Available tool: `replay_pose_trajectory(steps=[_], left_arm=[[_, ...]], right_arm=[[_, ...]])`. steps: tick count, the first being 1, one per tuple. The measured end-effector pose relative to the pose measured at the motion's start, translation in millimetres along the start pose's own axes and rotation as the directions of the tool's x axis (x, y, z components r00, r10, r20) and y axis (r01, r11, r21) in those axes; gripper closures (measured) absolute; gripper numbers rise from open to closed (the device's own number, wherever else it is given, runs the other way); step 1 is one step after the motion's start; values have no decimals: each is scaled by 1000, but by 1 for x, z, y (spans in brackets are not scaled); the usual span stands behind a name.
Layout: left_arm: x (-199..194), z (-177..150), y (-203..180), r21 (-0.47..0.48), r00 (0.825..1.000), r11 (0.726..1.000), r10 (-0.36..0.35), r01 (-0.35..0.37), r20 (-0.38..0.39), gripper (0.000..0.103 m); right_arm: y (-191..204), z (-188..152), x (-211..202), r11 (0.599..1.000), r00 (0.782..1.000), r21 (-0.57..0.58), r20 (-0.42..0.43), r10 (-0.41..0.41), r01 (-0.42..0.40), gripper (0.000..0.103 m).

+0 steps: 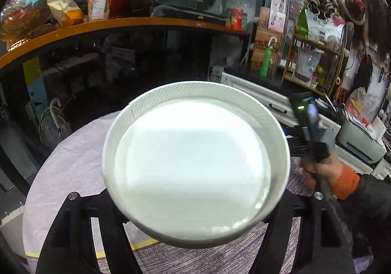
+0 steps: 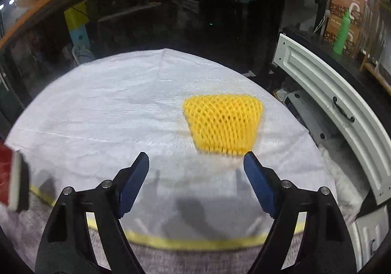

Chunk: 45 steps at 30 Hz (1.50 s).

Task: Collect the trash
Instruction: 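Grasp the red paper cup with the left gripper, then grasp the yellow foam net with the right gripper while the left gripper holds the cup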

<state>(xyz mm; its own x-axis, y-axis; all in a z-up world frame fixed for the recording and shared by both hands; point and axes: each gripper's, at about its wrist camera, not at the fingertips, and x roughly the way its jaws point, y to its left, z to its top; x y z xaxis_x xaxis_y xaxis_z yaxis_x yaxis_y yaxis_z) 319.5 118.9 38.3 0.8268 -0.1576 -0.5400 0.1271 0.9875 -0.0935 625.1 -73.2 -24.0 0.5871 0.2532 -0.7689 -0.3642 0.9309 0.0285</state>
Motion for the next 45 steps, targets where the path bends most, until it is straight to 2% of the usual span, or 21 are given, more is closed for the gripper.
replay_pose_trajectory(steps=[3,5,7,9,11,13,20,24,34,37,45], left_arm=[[-2,-3,-8,-6,1000,1000,-19,19,14,33],[-4,-6,-8,-9,1000,1000,-22,22,17,33],[-2,-8,-3,-29,999,999,-41,41,15,33],[-4,-12,0,-46,999,998,-46,46,14,33],[-1,-15,3,-60,999,997,-48,48,8,33],[3,-18,4,-71,998,996,-56,57,7,33],[0,-19,-3,-53,999,997,-47,48,22,33],[-5,-18,-12,-40,999,998,-41,42,27,33],[-36,-30,-58,-11,995,996,-93,94,39,33],[-46,-36,-75,-4,993,994,-112,112,39,33],[-71,-58,-127,30,982,982,-188,187,27,33]], right_arm=[[8,7,24,998,998,-31,-32,-50,49,31],[11,8,36,994,994,-47,-52,-99,97,40],[11,9,44,990,990,-51,-51,-131,129,43],[10,9,45,988,988,-44,-42,-149,147,58],[7,10,45,984,983,-38,-37,-177,176,83],[0,10,43,985,984,-15,-33,-172,172,92],[-27,-7,4,986,1000,167,6,-14,13,93],[-28,-29,-33,984,999,174,38,31,-38,93],[-29,-96,-129,962,981,208,122,152,-175,93],[-28,-122,-161,957,975,209,142,172,-199,93],[-32,-198,-238,954,968,220,190,163,-204,93]])
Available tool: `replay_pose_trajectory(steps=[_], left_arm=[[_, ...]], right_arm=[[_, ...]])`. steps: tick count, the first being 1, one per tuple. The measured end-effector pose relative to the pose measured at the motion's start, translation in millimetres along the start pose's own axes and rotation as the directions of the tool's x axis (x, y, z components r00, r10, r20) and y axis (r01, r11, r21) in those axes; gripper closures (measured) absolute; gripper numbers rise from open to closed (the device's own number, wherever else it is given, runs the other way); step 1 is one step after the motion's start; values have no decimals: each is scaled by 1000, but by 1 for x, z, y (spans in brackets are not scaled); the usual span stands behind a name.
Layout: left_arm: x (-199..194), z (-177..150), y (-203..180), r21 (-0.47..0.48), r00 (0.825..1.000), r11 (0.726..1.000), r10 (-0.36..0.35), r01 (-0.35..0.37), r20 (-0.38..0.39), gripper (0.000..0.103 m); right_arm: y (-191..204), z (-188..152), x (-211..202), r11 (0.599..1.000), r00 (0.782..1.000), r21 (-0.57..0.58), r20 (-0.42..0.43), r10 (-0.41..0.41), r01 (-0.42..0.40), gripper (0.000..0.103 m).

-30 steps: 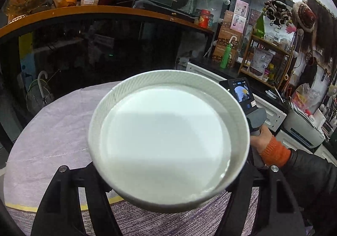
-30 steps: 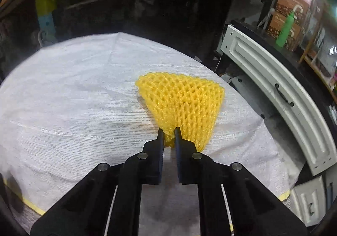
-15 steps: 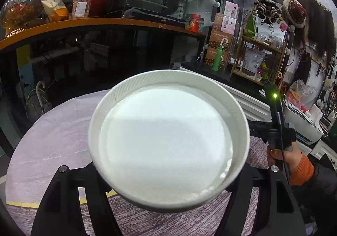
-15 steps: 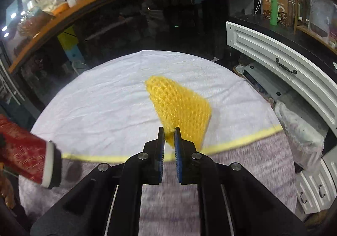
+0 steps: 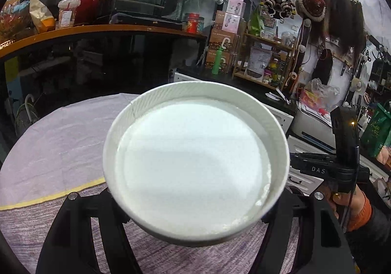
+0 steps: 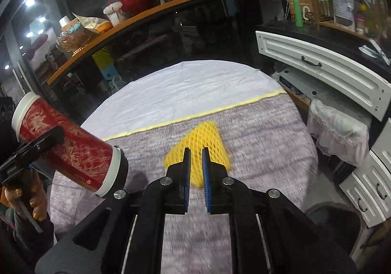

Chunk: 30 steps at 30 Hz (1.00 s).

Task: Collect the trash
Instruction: 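Grasp the yellow foam net with the right gripper while the left gripper holds the cup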

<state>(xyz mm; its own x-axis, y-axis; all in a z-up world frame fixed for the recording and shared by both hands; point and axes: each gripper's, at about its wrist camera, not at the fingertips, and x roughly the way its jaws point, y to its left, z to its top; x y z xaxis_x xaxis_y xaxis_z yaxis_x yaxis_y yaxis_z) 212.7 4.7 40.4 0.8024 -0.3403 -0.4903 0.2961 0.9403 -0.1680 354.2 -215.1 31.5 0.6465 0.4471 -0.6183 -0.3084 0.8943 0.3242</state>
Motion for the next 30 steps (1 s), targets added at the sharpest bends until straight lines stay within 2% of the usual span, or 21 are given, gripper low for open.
replay_pose_trajectory(steps=[4,6,7,8,10,15,23,24,26,27,28,29,30], left_arm=[[-4,-8,-19,3,1000,1000,-24,24,1,33],[-8,-11,-26,7,1000,1000,-29,29,4,33],[-10,-12,-28,10,1000,1000,-26,26,5,33],[-13,-12,-28,12,1000,1000,-25,25,6,33],[-18,-14,-28,11,1000,1000,-21,21,9,33],[-35,-17,-18,-2,1000,1000,14,-14,18,33],[-46,-27,-2,-20,999,999,49,-48,15,33],[-46,-28,-1,-22,999,999,49,-49,14,33],[-47,-31,1,-22,999,999,50,-49,11,33],[-48,-33,1,-22,999,999,49,-49,10,33],[-47,-34,1,-24,999,999,47,-47,8,33],[-47,-35,2,-26,999,999,44,-44,7,33],[-47,-36,2,-29,999,999,42,-42,6,33]], right_arm=[[-11,-22,-20,1000,1000,13,-6,1,-1,91],[-16,-27,-18,1000,1000,30,-29,8,-7,64],[-17,-27,-15,999,999,39,-36,2,-1,24],[-17,-27,-14,999,999,42,-31,-7,8,10],[-14,-24,-6,999,1000,26,-5,-29,29,10],[-3,-8,44,1000,993,6,-118,13,-13,10],[15,12,130,986,962,-126,-238,-137,110,12],[16,12,133,986,961,-126,-241,-135,107,16],[20,10,135,987,962,-133,-242,-122,92,52],[22,9,134,987,963,-136,-242,-117,86,58],[23,8,129,987,967,-138,-230,-109,79,74],[24,7,126,987,969,-142,-223,-102,71,81],[26,5,120,988,973,-141,-214,-88,58,81]])
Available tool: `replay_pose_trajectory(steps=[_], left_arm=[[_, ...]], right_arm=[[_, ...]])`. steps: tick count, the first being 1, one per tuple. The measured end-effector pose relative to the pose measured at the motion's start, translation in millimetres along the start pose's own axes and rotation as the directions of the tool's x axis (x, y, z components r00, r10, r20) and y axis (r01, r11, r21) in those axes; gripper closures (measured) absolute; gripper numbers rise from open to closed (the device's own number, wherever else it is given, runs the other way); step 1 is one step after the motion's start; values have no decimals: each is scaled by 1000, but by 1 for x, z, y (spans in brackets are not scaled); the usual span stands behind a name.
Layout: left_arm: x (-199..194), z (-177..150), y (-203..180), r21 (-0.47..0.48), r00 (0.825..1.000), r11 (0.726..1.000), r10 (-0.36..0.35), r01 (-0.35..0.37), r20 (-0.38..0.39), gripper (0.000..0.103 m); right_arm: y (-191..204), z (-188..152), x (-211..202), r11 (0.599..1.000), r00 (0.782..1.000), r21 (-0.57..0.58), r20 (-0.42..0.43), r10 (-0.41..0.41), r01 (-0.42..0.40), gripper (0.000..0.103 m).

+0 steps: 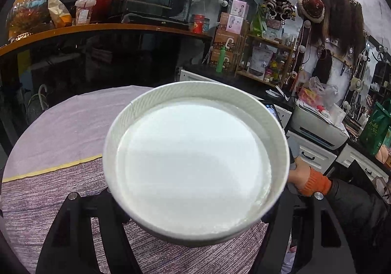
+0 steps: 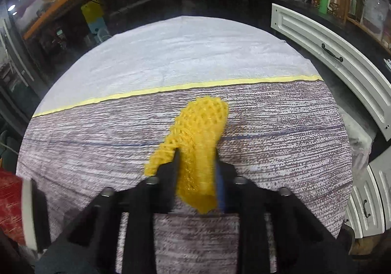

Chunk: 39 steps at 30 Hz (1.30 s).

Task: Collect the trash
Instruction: 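Grasp the yellow foam net with the right gripper while the left gripper holds the cup, then carry the foam net over the bin and open the right gripper while the left gripper carries the cup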

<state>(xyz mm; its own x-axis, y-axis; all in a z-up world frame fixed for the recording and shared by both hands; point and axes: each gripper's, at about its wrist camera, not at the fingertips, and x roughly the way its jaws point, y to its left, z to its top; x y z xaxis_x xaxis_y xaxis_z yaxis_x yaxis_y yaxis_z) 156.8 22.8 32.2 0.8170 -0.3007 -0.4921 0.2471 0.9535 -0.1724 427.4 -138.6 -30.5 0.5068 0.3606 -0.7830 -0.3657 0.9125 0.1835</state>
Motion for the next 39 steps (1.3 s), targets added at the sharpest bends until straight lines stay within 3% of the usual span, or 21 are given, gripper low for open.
replay_pose_trajectory(steps=[12,17,23,31,39], left_arm=[[1,-4,-35,29,996,996,-88,88,2,33],[8,-7,-68,71,988,985,-157,157,-13,33],[29,-11,-116,122,969,961,-242,248,-58,33],[55,-21,-180,197,933,913,-336,356,-129,33],[87,-39,-232,263,905,870,-373,418,-206,33]], right_arm=[[-5,-65,-111,998,987,39,159,34,-41,82],[-25,-115,-155,997,982,78,190,-4,-11,82],[-66,-177,-191,982,976,175,188,-106,73,81],[-128,-242,-194,926,971,336,102,-216,171,81],[-169,-274,-157,879,968,419,2,-251,227,81]])
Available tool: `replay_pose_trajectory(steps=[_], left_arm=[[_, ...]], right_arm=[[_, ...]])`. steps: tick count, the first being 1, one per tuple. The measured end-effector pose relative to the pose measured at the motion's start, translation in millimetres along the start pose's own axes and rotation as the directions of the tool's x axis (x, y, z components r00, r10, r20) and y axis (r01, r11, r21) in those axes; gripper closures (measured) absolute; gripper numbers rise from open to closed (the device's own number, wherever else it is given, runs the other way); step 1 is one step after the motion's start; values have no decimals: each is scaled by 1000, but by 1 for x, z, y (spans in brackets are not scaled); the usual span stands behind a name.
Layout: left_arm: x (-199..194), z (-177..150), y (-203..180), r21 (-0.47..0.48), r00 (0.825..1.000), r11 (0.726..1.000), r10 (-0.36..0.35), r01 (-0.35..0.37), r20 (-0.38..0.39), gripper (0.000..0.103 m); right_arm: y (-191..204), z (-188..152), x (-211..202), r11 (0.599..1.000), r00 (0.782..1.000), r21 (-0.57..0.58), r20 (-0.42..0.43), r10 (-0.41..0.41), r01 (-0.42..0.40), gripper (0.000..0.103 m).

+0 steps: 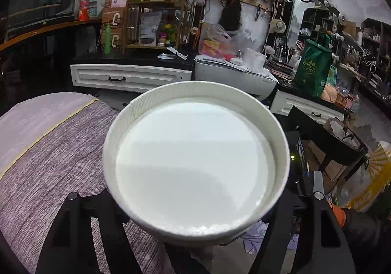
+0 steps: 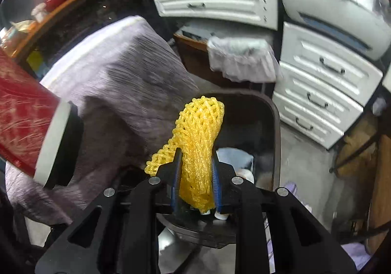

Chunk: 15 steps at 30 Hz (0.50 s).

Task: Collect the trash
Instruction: 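Carry the foam net over the bin and open the right gripper while the left gripper carries the cup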

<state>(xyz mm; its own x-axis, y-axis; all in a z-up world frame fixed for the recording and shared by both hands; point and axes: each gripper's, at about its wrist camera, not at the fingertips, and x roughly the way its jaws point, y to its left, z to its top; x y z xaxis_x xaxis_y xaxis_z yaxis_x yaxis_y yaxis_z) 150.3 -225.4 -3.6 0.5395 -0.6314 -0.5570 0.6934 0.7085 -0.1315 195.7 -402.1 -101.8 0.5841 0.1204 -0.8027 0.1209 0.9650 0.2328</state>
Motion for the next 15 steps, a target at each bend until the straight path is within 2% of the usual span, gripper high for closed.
replay_pose_trajectory(steps=[4,6,7,8,15], left_arm=[[23,-5,-7,12,999,1000,-8,9,-40,33],[34,-8,-10,16,998,1000,-10,11,-54,33],[39,-10,-11,22,998,1000,-8,9,-62,33],[42,-13,-12,24,998,1000,-6,8,-70,33],[74,-28,-17,18,990,1000,-7,9,-144,33]], right_arm=[[-14,-10,22,999,999,35,-26,-23,24,74],[-21,-13,32,998,998,60,-44,-34,37,61],[-24,-14,36,997,998,73,-51,-32,36,46],[-29,-17,39,995,998,95,-56,-27,32,38],[-48,-26,33,988,997,134,-50,-66,73,37]])
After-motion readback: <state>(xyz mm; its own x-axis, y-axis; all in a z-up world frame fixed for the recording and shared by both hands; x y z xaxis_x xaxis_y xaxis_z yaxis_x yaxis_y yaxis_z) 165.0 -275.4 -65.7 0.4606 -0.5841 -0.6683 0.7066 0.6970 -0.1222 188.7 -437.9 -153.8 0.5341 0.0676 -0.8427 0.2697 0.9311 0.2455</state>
